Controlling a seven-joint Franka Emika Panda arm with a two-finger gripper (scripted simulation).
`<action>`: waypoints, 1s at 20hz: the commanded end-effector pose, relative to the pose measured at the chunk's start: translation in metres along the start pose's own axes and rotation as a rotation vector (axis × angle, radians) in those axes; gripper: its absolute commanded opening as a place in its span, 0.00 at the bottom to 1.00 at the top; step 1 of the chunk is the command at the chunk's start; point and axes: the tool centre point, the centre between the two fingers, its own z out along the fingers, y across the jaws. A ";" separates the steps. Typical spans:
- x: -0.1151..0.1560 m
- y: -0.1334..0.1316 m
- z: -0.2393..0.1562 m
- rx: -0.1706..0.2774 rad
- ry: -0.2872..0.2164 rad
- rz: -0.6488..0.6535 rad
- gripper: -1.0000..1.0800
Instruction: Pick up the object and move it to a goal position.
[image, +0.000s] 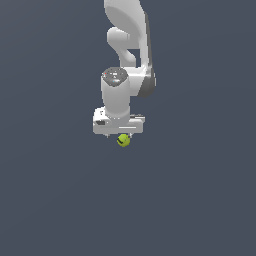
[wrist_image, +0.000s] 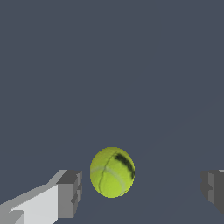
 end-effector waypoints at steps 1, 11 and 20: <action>-0.011 -0.005 0.013 0.004 0.001 -0.021 0.96; -0.040 -0.018 0.042 0.013 0.004 -0.070 0.96; -0.041 -0.018 0.052 0.013 0.003 -0.071 0.96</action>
